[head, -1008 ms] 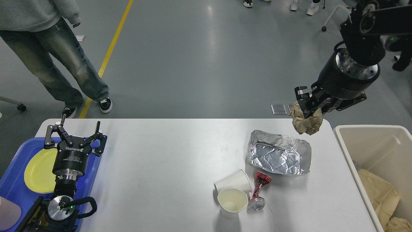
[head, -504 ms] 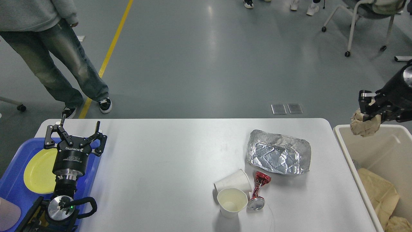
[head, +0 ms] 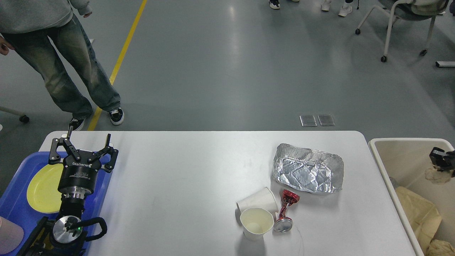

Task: Tidy desktop
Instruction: 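Lift the bread roll and drop it into the white bin, then raise the right gripper out of the bin toward the foil tray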

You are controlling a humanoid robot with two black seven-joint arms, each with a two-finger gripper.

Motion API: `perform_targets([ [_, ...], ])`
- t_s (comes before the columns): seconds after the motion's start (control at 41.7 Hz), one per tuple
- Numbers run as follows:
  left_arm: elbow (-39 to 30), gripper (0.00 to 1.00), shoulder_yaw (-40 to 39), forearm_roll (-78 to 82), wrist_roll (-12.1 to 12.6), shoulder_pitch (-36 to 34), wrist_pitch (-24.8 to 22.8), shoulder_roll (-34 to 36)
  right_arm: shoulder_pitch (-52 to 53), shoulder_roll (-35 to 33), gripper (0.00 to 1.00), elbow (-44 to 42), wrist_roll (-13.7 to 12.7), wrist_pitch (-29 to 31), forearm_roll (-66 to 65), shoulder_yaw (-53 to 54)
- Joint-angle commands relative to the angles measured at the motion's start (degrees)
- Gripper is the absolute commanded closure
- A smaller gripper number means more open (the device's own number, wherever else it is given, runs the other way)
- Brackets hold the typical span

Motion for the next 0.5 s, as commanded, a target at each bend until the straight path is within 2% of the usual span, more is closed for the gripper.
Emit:
perform_targets([
  [0.0,0.01,0.04,0.0,0.01,0.03,0.0,0.0,0.0,-13.64,1.71,1.0,-7.99,1.07,-7.9,-0.01,5.35],
  [0.168,0.01,0.04,0.0,0.01,0.03,0.0,0.0,0.0,-26.67,7.51,1.0,-16.08,1.16,-18.19,0.51,8.01],
  [0.216,0.01,0.04,0.0,0.01,0.03,0.0,0.0,0.0,-33.51,11.45,1.0,-21.17,1.16,-23.19,1.13,8.36],
  [0.36,0.01,0.04,0.0,0.01,0.03,0.0,0.0,0.0,-38.54,14.02,1.0,-23.3,1.07,-27.16,1.13,11.25],
  [0.48,0.01,0.04,0.0,0.01,0.03,0.0,0.0,0.0,-39.52,14.11,1.0,-23.3,0.81,-27.7,1.13,12.4],
])
